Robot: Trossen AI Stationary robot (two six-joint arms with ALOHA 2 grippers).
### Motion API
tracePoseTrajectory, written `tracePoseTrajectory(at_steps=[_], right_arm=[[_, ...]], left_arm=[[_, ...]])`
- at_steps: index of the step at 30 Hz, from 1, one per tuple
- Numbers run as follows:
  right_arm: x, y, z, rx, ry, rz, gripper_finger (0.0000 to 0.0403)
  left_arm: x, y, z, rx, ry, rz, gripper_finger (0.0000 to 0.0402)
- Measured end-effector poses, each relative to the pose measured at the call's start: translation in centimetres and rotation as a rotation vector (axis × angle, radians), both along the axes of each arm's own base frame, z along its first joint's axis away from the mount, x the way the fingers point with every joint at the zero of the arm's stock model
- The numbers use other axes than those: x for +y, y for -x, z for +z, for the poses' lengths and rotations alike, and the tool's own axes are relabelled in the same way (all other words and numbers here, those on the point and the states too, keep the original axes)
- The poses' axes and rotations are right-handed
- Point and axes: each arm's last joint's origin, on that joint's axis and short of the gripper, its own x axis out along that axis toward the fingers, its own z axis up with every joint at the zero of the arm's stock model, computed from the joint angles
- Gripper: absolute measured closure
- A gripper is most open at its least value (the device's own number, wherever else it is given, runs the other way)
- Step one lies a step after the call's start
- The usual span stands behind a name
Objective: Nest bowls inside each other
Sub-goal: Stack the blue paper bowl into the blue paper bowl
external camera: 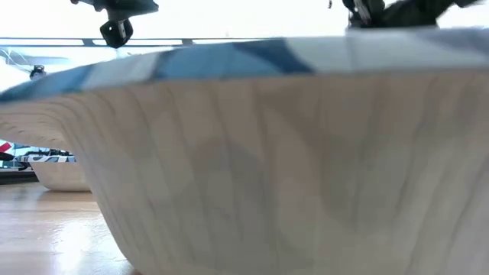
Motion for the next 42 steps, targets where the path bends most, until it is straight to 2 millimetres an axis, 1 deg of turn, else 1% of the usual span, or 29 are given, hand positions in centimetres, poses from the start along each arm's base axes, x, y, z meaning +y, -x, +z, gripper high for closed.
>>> tracePoseTrajectory(at_steps=[3,5,7,10,13,19,23,27,36,42], right_arm=[[-1.0,2.5,-2.6,-0.219,-0.22,-0.348,0.0325],[-1.7,4.1,-4.3,-0.31,-0.353,-0.574,0.0317],[-2.2,5.4,-5.9,-0.36,-0.417,-0.703,0.0307],[-2.6,7.0,-7.8,-0.393,-0.465,-0.792,0.0285],[-3.2,8.1,-9.0,-0.398,-0.47,-0.839,0.0261],[-5.2,9.0,-9.7,-0.46,-0.437,-0.975,0.0216],[-6.3,9.6,-10.5,-0.448,-0.423,-1.05,0.02],[-6.8,9.9,-11.0,-0.412,-0.455,-1.071,0.0198],[-7.6,10.9,-12.1,-0.369,-0.412,-1.154,0.0198],[-7.7,10.8,-11.9,-0.387,-0.38,-1.154,0.0209]], left_arm=[[0.1,-0.5,0.2,-0.03,0.01,0.014,0.0395],[0.2,-0.9,0.2,-0.038,0.007,0.021,0.0395],[0.3,-1.4,0.3,-0.047,0.005,0.029,0.0395],[0.5,-2.0,0.5,-0.081,0.024,0.037,0.0395],[0.5,-2.4,0.5,-0.09,0.026,0.037,0.0395],[0.7,-3.2,0.2,-0.085,0.08,0.046,0.0395],[0.7,-3.4,0.0,-0.077,0.116,0.053,0.0395],[0.7,-3.4,0.0,-0.085,0.155,0.059,0.0395],[0.6,-3.0,0.4,-0.111,0.18,0.061,0.0395],[0.6,-2.9,0.8,-0.145,0.176,0.057,0.0395]])
